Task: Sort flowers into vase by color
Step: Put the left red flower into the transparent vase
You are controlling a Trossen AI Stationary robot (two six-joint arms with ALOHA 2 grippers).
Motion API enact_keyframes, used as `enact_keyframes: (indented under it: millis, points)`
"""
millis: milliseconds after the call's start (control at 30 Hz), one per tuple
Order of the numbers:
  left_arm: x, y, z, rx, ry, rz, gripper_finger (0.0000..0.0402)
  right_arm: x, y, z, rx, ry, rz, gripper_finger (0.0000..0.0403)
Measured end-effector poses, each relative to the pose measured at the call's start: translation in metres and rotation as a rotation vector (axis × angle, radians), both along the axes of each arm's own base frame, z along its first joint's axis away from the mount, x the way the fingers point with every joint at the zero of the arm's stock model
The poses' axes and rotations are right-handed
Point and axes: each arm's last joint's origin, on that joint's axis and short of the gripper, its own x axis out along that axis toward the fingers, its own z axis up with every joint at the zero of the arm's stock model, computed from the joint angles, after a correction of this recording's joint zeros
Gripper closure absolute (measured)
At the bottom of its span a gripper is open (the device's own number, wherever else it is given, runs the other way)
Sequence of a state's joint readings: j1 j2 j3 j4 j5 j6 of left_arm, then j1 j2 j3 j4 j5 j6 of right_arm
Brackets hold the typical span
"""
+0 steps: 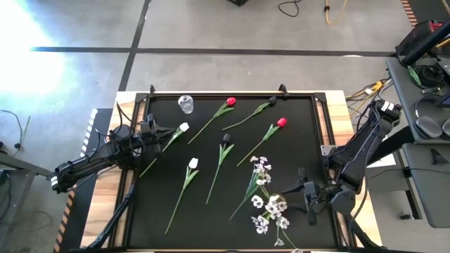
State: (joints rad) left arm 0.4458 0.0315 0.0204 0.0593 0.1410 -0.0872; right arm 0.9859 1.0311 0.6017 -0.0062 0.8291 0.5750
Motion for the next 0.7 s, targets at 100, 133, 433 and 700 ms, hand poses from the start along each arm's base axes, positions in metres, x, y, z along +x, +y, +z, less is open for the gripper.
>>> enact_keyframes:
  millis: [100,133,433,700]
  points:
    - [0.000,0.000,0.000,0.000,0.000,0.000,0.0402,-0.005,-0.008,0.003,-0.006,0.052,-0.025,0.0206]
    - [0.000,0.000,0.000,0.000,0.000,0.000,0.0402,-0.007,-0.010,0.005,-0.007,0.067,-0.033,0.0206]
    - [0.000,0.000,0.000,0.000,0.000,0.000,0.0402,-0.018,-0.032,0.034,-0.011,0.203,-0.149,0.0207]
    - [0.000,0.000,0.000,0.000,0.000,0.000,0.0402,-0.013,-0.055,0.063,0.097,0.269,-0.362,0.0264]
